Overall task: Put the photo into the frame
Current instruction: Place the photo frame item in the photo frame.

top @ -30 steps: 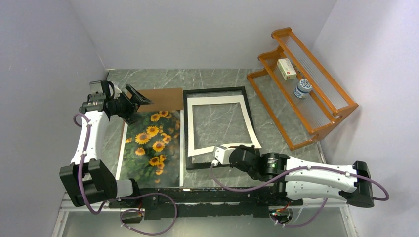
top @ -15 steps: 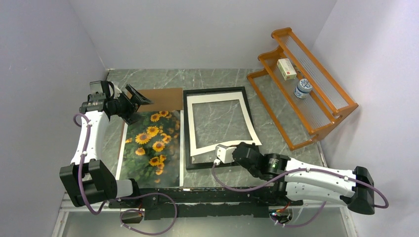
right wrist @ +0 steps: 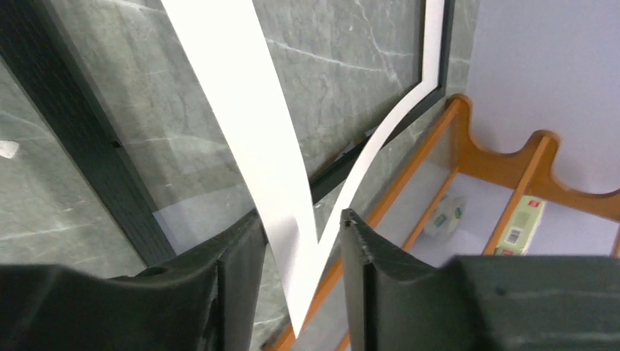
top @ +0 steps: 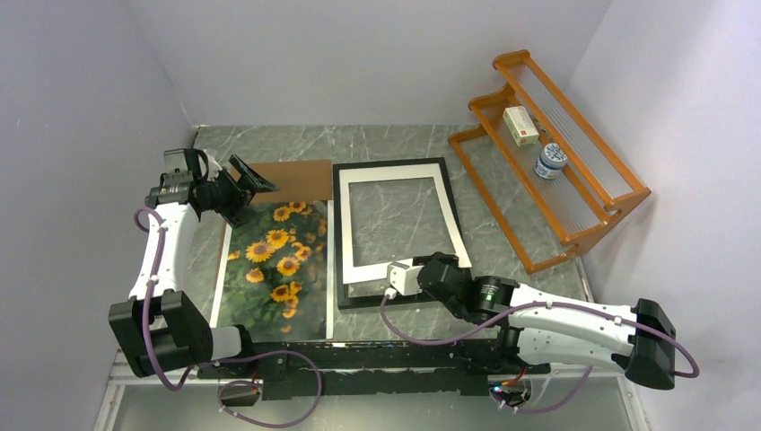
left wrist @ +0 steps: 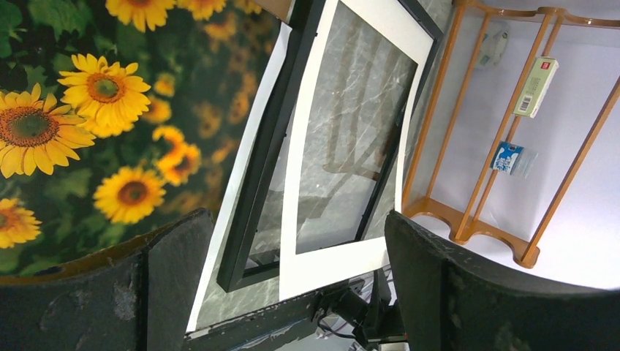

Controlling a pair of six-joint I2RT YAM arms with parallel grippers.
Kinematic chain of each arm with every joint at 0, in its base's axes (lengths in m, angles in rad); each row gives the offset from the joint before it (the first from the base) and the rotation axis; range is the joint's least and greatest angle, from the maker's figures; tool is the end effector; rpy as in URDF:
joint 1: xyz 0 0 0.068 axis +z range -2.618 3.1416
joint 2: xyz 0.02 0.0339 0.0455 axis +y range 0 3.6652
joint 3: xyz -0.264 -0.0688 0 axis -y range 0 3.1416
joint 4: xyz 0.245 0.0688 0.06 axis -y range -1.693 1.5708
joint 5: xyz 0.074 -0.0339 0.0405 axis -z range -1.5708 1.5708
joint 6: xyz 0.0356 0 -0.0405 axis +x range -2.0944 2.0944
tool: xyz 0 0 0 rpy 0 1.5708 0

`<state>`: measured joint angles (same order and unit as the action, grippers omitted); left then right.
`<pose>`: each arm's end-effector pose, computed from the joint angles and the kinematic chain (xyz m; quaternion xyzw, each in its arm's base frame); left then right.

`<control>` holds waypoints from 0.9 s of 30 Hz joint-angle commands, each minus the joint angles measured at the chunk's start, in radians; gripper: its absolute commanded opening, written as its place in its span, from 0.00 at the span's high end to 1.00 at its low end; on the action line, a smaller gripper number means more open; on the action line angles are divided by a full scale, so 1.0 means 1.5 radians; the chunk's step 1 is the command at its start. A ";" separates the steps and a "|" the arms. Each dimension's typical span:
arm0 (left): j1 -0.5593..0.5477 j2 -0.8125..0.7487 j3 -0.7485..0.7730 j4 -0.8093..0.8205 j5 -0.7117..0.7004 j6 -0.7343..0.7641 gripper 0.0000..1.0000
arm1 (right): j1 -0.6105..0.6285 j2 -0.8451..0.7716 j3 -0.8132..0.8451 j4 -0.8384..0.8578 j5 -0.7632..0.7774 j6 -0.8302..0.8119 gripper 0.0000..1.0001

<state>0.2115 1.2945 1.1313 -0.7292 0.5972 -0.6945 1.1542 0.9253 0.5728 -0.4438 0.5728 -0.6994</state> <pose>0.2627 0.0359 0.3063 -0.3065 0.8532 -0.3454 0.2424 0.0923 0.1609 0.2218 -0.6463 0.6186 -0.1732 0.4119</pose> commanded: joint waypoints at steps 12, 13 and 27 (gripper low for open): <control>-0.002 -0.012 0.024 -0.033 -0.048 0.048 0.07 | -0.002 -0.003 0.215 -0.184 -0.218 0.185 0.26; -0.003 -0.013 0.023 -0.033 -0.050 0.047 0.07 | -0.002 -0.002 0.221 -0.179 -0.227 0.195 0.26; -0.094 -0.032 -0.077 0.029 -0.037 0.035 0.11 | -0.116 0.211 0.295 0.058 -0.270 0.778 0.38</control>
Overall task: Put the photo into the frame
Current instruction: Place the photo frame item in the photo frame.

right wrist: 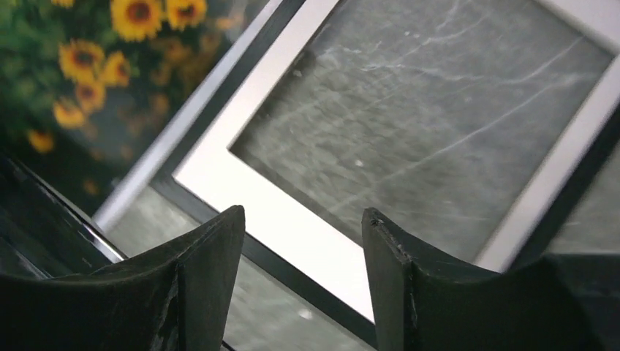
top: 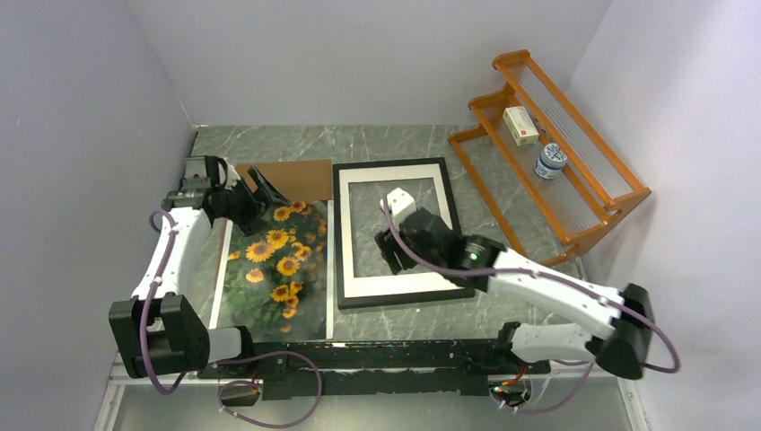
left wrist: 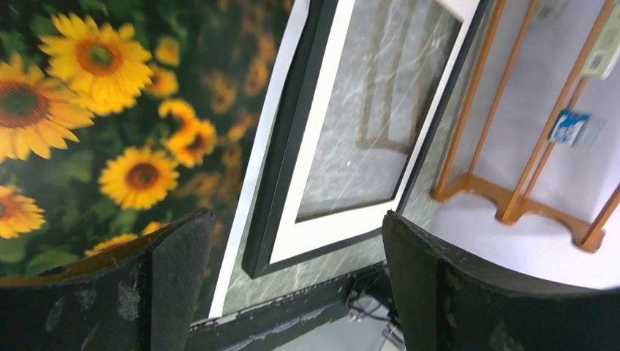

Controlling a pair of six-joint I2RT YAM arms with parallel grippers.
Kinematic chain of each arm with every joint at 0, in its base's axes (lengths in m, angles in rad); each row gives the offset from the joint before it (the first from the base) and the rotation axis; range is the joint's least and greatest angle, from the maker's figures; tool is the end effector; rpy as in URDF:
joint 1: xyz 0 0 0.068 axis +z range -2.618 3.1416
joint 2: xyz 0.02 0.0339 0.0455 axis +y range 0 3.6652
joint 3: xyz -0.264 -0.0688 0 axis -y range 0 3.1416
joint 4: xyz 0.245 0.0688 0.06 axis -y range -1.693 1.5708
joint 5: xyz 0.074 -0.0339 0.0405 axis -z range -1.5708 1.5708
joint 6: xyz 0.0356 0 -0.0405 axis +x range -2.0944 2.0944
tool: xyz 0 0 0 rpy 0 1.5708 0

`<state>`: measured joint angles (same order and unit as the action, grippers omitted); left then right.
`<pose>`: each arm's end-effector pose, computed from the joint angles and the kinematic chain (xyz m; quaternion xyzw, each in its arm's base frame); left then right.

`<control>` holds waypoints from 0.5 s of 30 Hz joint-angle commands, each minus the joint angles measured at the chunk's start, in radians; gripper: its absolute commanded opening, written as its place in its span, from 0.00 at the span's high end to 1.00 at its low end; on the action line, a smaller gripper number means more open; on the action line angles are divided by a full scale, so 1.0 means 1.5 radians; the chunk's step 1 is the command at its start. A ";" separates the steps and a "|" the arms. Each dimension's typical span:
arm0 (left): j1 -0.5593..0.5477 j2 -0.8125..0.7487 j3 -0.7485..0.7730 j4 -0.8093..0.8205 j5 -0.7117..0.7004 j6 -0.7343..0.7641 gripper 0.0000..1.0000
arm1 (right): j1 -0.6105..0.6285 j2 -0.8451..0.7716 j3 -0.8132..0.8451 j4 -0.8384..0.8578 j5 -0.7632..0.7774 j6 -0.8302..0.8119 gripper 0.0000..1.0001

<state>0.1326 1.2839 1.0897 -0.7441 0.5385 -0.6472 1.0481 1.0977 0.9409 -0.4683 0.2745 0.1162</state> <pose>0.2592 0.0162 0.2940 -0.2717 0.8789 -0.3208 0.2256 0.1276 0.2022 0.3062 -0.3405 0.8159 0.1463 0.4438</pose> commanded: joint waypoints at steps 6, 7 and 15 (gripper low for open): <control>-0.085 -0.050 -0.170 0.154 0.073 -0.037 0.21 | -0.092 0.215 0.031 0.220 -0.250 0.390 0.62; -0.102 -0.053 -0.190 0.175 0.082 -0.048 0.24 | -0.101 0.231 0.021 0.252 -0.280 0.413 0.66; -0.177 0.007 -0.251 0.261 0.087 -0.081 0.37 | -0.118 0.371 0.025 0.380 -0.416 0.504 0.88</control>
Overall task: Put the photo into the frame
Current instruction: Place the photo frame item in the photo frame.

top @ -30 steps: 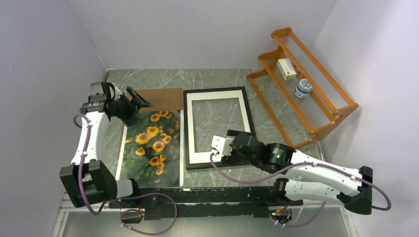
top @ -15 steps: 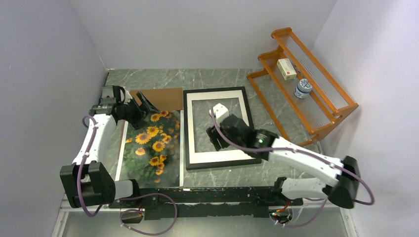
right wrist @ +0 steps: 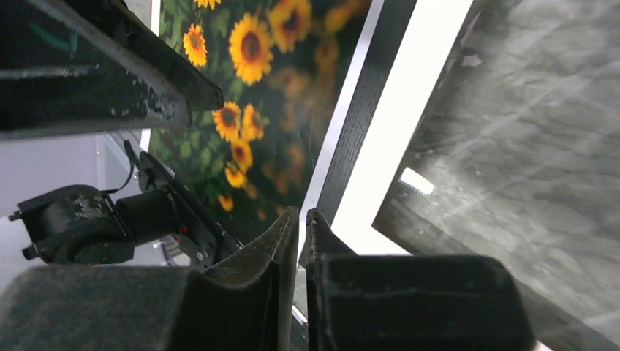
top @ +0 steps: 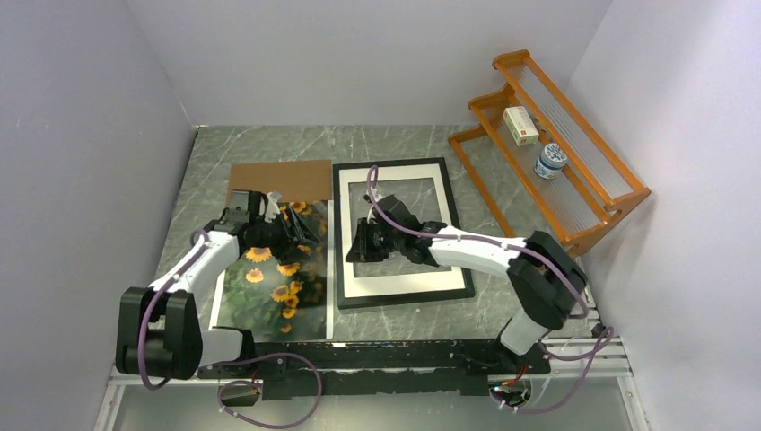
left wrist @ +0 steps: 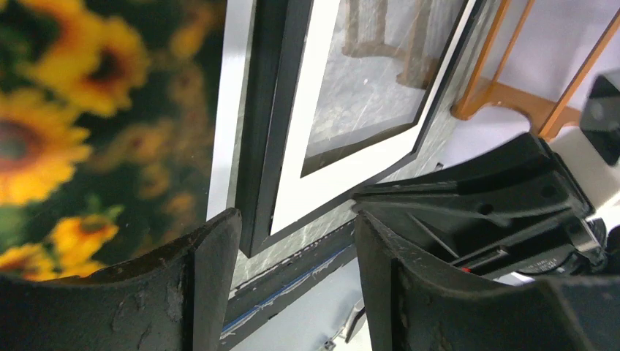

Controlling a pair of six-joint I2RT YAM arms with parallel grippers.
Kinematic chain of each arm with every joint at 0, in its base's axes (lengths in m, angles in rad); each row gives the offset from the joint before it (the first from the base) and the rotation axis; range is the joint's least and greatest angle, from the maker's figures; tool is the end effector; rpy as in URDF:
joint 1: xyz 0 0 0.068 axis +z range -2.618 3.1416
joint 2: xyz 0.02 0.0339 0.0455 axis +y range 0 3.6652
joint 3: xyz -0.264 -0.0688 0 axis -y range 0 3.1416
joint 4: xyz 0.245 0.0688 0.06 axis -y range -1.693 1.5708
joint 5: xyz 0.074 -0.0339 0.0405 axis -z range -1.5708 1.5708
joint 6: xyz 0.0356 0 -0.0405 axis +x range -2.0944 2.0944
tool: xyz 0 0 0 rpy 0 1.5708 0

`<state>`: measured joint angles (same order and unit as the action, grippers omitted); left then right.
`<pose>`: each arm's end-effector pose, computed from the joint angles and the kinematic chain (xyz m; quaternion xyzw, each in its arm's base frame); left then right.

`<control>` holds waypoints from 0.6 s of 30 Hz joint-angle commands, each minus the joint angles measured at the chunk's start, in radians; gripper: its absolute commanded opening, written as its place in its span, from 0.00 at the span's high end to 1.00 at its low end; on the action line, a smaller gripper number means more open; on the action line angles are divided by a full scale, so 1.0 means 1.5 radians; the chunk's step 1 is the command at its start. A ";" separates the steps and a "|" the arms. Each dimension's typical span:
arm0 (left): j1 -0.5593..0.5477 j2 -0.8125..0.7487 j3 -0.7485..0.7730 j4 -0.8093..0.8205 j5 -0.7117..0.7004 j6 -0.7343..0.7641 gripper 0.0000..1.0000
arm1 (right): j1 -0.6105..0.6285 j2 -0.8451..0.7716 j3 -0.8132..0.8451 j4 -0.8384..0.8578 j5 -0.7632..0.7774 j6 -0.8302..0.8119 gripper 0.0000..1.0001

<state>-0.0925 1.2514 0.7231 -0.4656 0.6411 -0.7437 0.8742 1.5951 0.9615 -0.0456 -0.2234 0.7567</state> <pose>0.2319 -0.0429 0.2065 -0.2061 0.8907 -0.3857 0.1241 0.2146 0.2689 0.2124 -0.1006 0.8923 0.3809 0.2205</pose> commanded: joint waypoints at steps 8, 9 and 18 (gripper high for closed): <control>-0.076 0.101 0.002 0.099 -0.012 -0.018 0.40 | -0.016 0.098 0.010 0.076 -0.082 0.078 0.90; -0.081 0.109 0.004 0.102 -0.015 -0.019 0.40 | -0.019 0.103 0.009 0.072 -0.088 0.073 0.89; -0.112 0.167 0.019 0.121 -0.031 -0.025 0.42 | -0.026 0.135 -0.009 0.082 -0.136 0.067 0.88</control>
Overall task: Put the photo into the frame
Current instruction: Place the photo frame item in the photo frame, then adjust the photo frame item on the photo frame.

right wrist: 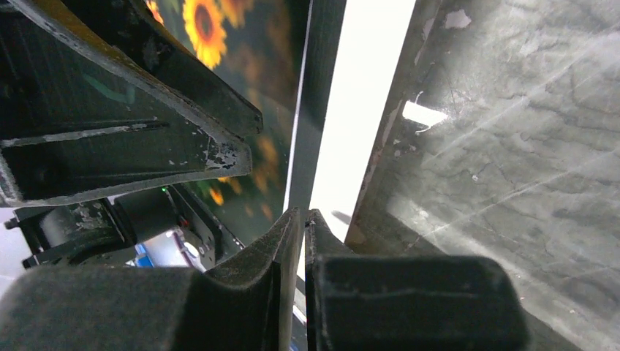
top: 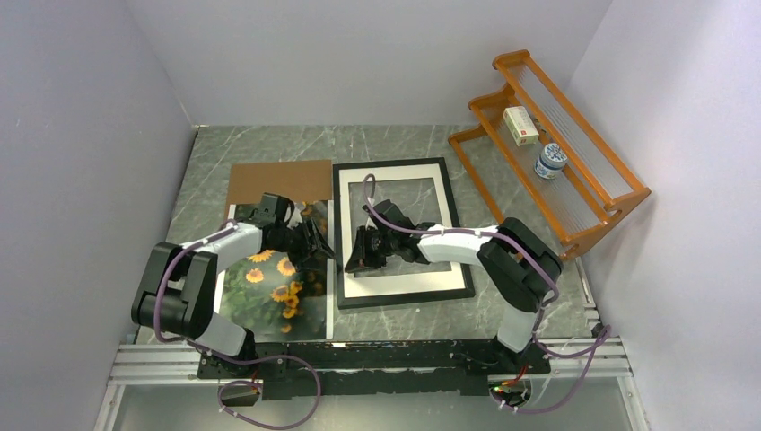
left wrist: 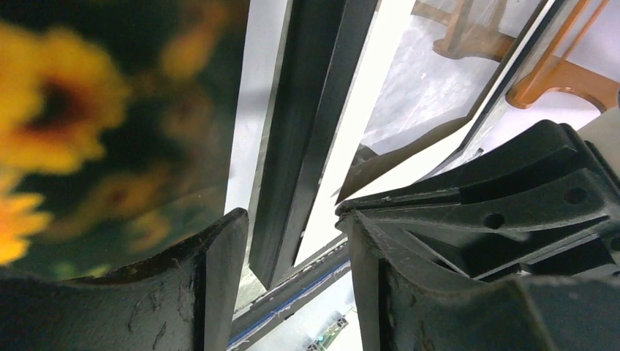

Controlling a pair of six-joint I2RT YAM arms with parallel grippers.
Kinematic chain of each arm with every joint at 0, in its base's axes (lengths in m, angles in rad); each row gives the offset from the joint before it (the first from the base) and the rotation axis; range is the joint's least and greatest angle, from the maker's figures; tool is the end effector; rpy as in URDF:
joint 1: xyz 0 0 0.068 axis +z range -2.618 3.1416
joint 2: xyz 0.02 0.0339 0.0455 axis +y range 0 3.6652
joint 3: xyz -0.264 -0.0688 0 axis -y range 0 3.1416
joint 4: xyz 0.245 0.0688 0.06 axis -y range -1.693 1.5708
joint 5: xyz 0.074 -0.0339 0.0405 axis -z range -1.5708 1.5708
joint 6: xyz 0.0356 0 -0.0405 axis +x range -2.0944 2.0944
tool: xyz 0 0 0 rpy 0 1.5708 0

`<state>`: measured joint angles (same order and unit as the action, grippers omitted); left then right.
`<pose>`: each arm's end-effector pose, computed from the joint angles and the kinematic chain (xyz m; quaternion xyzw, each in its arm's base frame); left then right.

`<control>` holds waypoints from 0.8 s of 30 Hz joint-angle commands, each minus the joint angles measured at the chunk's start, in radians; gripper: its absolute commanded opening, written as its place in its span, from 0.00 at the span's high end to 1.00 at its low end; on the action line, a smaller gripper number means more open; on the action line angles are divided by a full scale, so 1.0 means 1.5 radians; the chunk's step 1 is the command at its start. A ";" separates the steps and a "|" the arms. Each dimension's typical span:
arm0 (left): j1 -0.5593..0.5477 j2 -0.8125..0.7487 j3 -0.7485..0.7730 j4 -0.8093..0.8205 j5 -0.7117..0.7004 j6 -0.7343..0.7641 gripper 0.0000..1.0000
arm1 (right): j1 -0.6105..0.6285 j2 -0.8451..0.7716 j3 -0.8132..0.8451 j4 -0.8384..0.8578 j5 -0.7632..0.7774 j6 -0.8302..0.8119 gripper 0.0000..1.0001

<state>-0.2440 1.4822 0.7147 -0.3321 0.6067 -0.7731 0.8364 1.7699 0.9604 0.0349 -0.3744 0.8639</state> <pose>0.2488 -0.0829 0.1575 -0.1753 0.9139 -0.3622 0.0531 0.2324 0.2768 0.1614 -0.0597 0.9066 0.3994 0.1224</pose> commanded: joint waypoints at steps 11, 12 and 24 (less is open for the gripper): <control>-0.032 0.061 0.035 0.048 -0.014 -0.005 0.48 | -0.001 0.007 -0.009 -0.054 0.035 -0.036 0.90; -0.033 0.064 0.036 0.051 -0.015 -0.005 0.48 | -0.001 0.005 -0.006 -0.065 0.048 -0.040 0.90; -0.044 0.094 0.050 0.044 -0.035 0.004 0.49 | 0.000 -0.022 0.011 -0.099 0.105 -0.068 0.80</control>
<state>-0.3046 1.6081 0.7563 -0.2882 0.5697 -0.7753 0.8368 1.7687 0.9508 -0.0864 -0.2699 0.7952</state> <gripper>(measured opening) 0.517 0.171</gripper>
